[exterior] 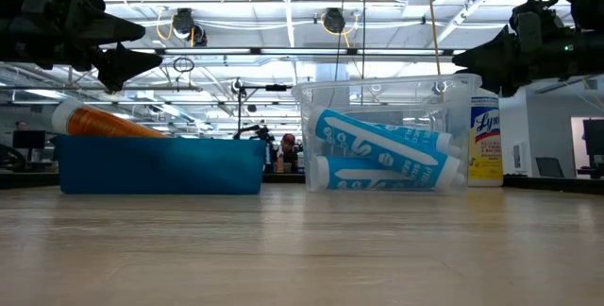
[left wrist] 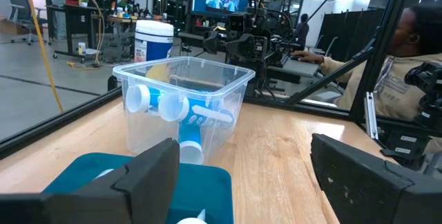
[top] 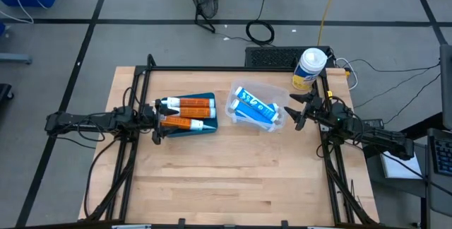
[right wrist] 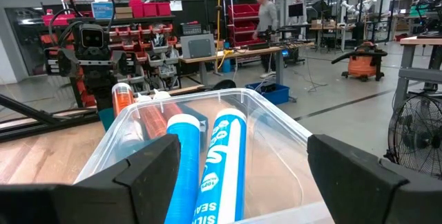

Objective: Pick & place silicon tubes, Sealant and Lysol wipes
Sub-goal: Return to Home Position

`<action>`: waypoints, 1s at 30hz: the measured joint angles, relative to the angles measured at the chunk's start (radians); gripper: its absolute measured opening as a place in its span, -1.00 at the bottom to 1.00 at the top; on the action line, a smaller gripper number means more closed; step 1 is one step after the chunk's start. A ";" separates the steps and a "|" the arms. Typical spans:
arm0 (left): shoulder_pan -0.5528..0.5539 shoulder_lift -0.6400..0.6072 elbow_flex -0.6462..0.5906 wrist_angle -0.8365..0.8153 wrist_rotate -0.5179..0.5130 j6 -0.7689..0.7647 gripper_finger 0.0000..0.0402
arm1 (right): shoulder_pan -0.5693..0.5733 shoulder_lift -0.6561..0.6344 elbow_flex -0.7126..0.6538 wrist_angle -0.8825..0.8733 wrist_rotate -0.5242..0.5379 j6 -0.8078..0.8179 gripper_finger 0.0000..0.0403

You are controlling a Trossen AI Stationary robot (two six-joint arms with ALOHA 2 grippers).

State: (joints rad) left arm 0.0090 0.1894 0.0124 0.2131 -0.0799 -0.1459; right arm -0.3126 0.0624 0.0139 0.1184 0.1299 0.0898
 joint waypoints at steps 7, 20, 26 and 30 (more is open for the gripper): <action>0.000 0.000 0.000 0.000 0.000 0.000 0.55 | 0.000 0.000 0.000 0.000 0.000 0.000 0.45; 0.000 0.000 0.000 0.000 0.000 0.000 0.63 | 0.000 0.000 0.000 0.000 0.000 0.000 0.45; 0.000 0.000 0.000 0.000 0.000 0.000 0.59 | 0.000 0.000 0.000 0.000 0.000 0.000 0.45; 0.000 0.000 0.000 0.000 0.000 0.000 0.56 | 0.000 0.000 0.000 0.000 0.000 0.000 0.45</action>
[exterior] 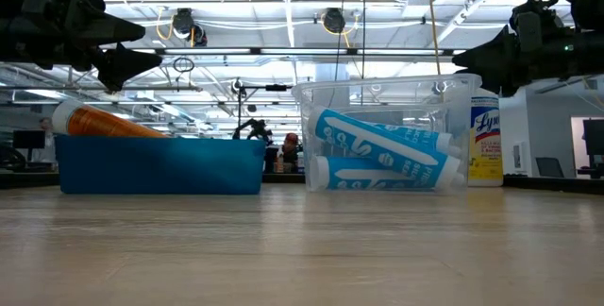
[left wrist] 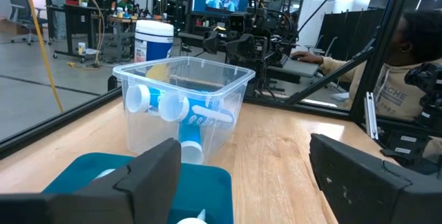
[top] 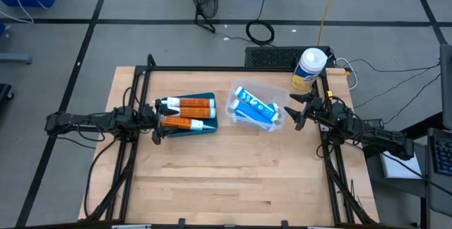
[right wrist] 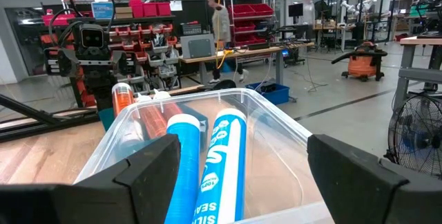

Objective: Pick & place silicon tubes, Sealant and Lysol wipes
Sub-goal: Return to Home Position

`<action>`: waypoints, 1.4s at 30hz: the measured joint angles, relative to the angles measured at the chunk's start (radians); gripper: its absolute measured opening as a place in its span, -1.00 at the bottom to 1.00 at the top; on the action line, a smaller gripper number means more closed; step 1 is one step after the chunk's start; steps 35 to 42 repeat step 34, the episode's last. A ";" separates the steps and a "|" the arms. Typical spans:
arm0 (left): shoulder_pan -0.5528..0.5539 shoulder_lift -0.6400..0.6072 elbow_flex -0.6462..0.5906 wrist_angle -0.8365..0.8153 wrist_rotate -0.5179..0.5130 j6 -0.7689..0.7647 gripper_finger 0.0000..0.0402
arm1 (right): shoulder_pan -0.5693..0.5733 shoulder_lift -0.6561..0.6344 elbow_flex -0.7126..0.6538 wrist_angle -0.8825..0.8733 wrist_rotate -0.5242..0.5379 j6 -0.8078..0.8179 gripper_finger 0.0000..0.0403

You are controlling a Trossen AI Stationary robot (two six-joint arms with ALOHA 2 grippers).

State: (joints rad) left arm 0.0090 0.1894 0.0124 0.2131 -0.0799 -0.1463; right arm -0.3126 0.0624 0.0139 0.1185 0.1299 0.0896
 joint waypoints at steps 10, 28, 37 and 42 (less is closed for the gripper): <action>0.000 0.000 0.000 0.000 0.000 0.000 0.60 | 0.000 0.000 0.000 0.000 0.000 0.000 0.45; 0.000 0.000 0.000 0.000 0.000 0.000 0.55 | 0.000 0.000 0.000 0.000 0.000 0.000 0.45; 0.000 0.000 0.000 0.000 0.000 0.000 0.61 | 0.000 0.000 0.000 0.000 0.000 0.000 0.45; 0.000 0.000 0.000 0.000 0.000 0.000 0.61 | 0.000 0.000 0.000 0.000 0.000 0.000 0.45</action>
